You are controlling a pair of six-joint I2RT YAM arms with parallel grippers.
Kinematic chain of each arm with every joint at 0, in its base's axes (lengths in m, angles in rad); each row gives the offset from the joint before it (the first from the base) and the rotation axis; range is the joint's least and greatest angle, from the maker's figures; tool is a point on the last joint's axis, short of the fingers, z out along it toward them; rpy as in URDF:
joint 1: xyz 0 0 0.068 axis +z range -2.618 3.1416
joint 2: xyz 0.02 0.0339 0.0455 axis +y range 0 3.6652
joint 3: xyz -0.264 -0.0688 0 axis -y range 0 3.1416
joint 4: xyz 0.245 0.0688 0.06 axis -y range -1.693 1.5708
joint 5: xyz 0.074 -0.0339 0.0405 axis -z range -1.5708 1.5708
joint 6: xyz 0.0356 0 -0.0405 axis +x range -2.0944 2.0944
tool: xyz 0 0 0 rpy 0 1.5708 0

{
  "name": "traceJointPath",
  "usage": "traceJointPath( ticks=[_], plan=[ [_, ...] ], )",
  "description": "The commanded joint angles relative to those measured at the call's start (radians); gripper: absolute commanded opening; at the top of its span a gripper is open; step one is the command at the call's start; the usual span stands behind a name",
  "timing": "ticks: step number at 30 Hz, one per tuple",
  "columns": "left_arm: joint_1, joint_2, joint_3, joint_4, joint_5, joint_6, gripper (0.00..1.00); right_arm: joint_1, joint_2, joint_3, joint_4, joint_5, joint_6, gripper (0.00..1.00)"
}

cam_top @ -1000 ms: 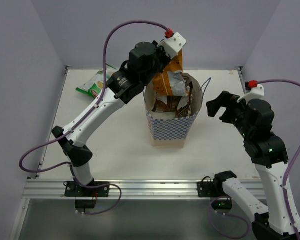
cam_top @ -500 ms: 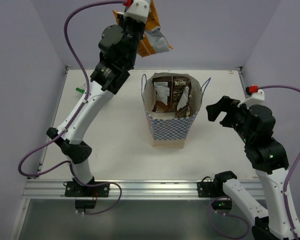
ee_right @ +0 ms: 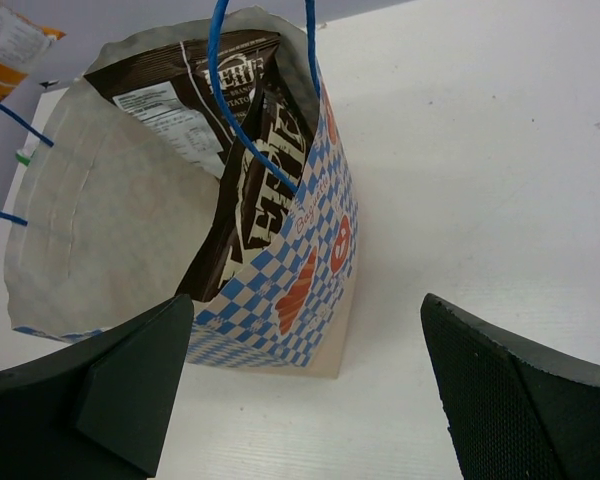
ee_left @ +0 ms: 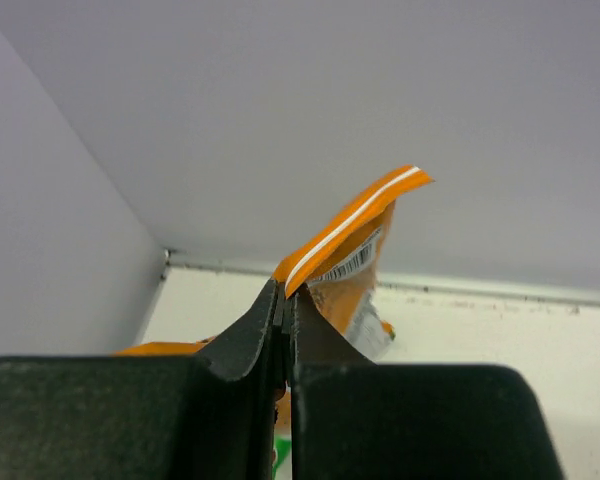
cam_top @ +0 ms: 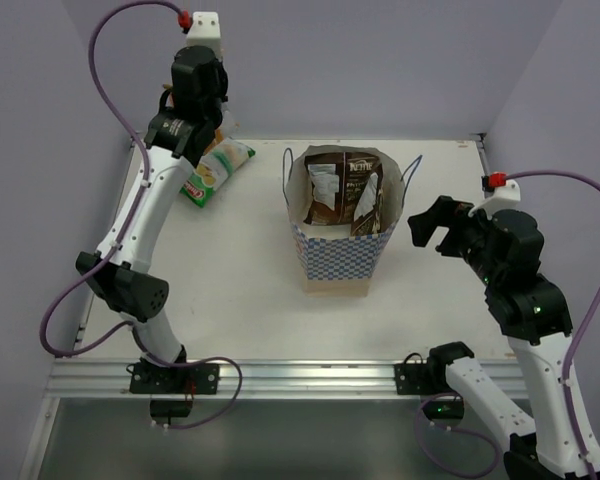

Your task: Take the snacks out of the paper bag

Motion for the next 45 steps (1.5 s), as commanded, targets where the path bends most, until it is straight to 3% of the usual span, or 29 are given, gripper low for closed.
traceJointPath(
  ticks=[1, 5, 12, 17, 22, 23, 26, 28, 31, 35, 39, 42, 45],
  plan=[
    [0.026, -0.018, -0.016, -0.121, 0.084, -0.173, 0.00, -0.007, 0.001, -0.009, 0.041, -0.024, -0.022, 0.99],
    [0.024, 0.026, -0.030, -0.151, 0.285, -0.264, 0.00, -0.007, 0.002, -0.013, 0.044, -0.024, -0.019, 0.99],
    [0.026, 0.030, -0.198, 0.028, 0.538, -0.416, 0.00, -0.005, -0.004, -0.022, 0.043, -0.024, -0.016, 0.99],
    [0.052, -0.007, -0.445, 0.179, 0.557, -0.577, 0.00, -0.007, -0.015, -0.035, 0.041, -0.024, -0.005, 0.99],
    [0.114, 0.023, -0.640, 0.279, 0.517, -0.626, 0.01, -0.005, -0.024, -0.039, 0.036, -0.024, -0.003, 0.99],
    [0.125, 0.031, -0.659, 0.295, 0.522, -0.628, 0.07, -0.005, -0.024, -0.038, 0.033, -0.024, -0.002, 0.99],
    [0.162, 0.059, -0.671, 0.282, 0.525, -0.585, 0.40, -0.005, -0.026, -0.036, 0.027, -0.024, -0.003, 0.99],
    [0.170, 0.068, -0.615, 0.224, 0.528, -0.545, 0.62, -0.005, -0.029, -0.033, 0.024, -0.024, -0.002, 0.99],
    [0.170, 0.039, -0.518, 0.159, 0.531, -0.421, 0.86, -0.005, -0.027, -0.032, 0.021, -0.024, 0.003, 0.99],
    [0.170, -0.029, -0.389, 0.138, 0.592, -0.291, 0.94, -0.005, -0.009, -0.026, 0.021, -0.024, 0.016, 0.99],
    [0.158, -0.069, -0.254, 0.148, 0.877, -0.182, 0.95, -0.005, 0.008, -0.016, 0.023, -0.058, 0.026, 0.99],
    [0.098, -0.073, -0.144, 0.138, 0.954, -0.117, 0.99, -0.005, 0.019, -0.009, 0.024, -0.067, 0.027, 0.99],
    [-0.040, -0.057, -0.072, 0.099, 0.942, -0.037, 1.00, -0.005, 0.025, 0.001, 0.023, -0.070, 0.029, 0.99]
  ],
)
